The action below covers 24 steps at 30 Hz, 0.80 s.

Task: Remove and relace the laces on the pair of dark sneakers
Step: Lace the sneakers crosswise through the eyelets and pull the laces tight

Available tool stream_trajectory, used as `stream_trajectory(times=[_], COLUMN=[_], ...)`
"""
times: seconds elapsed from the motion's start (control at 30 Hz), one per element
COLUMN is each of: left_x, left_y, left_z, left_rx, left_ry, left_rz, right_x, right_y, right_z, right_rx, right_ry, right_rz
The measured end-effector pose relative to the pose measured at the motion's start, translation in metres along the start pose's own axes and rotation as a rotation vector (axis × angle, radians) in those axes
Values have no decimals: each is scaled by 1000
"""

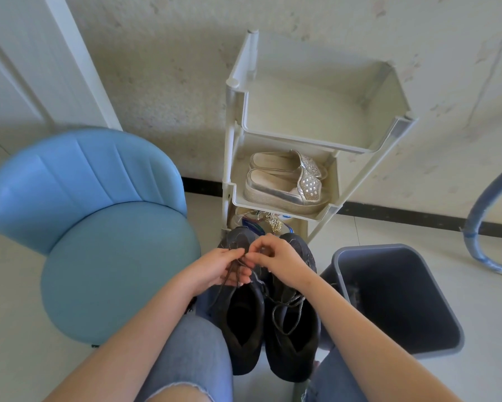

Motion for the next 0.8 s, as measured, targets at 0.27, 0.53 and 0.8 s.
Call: stream_trajectory(times=[0.27, 0.53, 0.8], left_x=[9, 8, 1], left_y=[-15, -4, 33], left_z=[16, 20, 11], left_rx=[382, 59, -926], left_ry=[195, 152, 18], left_rz=[131, 1, -394], right_x=[1, 7, -1], right_y=[2, 3, 23], right_z=[-7, -16, -21], right_rx=[-204, -217, -116], right_ry=[-99, -296, -272], right_rz=[-82, -171, -246])
Point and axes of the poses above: each hand's wrist, its own x-axis away from the middle knuckle, its own z-axis out of the back of the hand, y = z × x, the point moved 8 cm from there along -x, towards the middle knuckle, and after that the axes turned 14 degrees about -z, right-handed, at the moved point
